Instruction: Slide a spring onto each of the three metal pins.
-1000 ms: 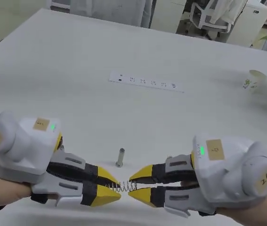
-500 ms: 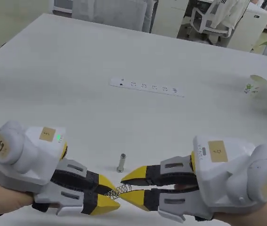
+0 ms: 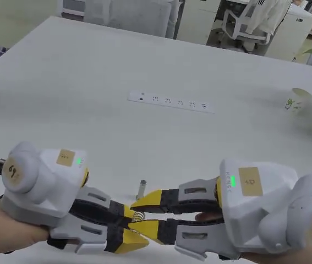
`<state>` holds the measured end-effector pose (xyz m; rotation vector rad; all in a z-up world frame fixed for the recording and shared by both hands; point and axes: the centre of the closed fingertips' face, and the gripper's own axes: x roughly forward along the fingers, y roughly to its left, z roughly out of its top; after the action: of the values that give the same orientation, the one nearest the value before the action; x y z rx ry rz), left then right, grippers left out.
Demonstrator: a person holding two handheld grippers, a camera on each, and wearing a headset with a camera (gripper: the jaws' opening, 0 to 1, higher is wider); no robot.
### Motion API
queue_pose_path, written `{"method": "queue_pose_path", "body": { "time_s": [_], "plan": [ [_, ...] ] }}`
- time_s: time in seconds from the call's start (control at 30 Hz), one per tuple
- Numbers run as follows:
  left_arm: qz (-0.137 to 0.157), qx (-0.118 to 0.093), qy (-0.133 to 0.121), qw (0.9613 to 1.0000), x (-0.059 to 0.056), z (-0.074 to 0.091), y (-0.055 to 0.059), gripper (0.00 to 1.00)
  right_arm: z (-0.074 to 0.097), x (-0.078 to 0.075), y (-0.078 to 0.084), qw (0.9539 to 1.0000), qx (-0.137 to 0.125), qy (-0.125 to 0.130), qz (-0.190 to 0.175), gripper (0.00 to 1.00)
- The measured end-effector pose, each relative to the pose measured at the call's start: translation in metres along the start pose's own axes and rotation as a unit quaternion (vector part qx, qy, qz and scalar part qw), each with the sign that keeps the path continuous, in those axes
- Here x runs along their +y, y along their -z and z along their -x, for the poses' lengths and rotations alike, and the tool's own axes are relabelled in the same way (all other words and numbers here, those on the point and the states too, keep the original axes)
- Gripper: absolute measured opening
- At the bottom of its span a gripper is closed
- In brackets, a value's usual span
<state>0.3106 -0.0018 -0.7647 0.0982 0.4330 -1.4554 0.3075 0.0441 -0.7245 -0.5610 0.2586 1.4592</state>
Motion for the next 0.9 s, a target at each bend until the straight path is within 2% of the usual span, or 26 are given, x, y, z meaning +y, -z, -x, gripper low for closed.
{"method": "queue_pose_path", "body": {
  "time_s": [0.13, 0.17, 0.3, 0.37, 0.5, 0.63, 0.77, 0.9],
  "plan": [
    [0.005, 0.002, -0.001, 1.0, 0.0, 0.0, 0.002, 0.04, 0.0, 0.002, 0.001, 1.0, -0.002, 0.0, -0.003, 0.08],
    [0.009, 0.009, -0.001, 0.9999, -0.001, -0.001, 0.005, 0.04, 0.0, 0.003, 0.003, 1.0, 0.004, -0.001, -0.002, 0.07],
    [0.018, 0.013, 0.001, 0.9998, -0.002, -0.001, 0.008, 0.05, -0.001, 0.007, 0.004, 0.9997, 0.014, -0.008, 0.02, 0.07],
    [0.013, 0.01, -0.002, 0.9999, -0.002, 0.0, 0.007, 0.04, -0.001, 0.006, 0.004, 0.9996, 0.015, -0.006, 0.024, 0.07],
    [0.025, 0.002, -0.013, 0.9996, 0.004, 0.004, 0.005, 0.06, 0.0, 0.002, 0.002, 0.9996, 0.012, -0.002, 0.023, 0.07],
    [0.027, 0.003, -0.022, 0.9994, 0.006, 0.007, 0.004, 0.07, 0.0, -0.001, 0.001, 0.9995, 0.015, 0.003, 0.027, 0.07],
    [0.029, 0.005, -0.027, 0.9992, 0.007, 0.007, 0.005, 0.13, -0.001, -0.002, 0.0, 0.9995, 0.016, 0.005, 0.028, 0.07],
    [0.031, 0.004, -0.029, 0.9991, 0.006, 0.008, 0.004, 0.13, 0.0, -0.004, 0.001, 0.9993, 0.019, 0.008, 0.03, 0.07]
  ]
}}
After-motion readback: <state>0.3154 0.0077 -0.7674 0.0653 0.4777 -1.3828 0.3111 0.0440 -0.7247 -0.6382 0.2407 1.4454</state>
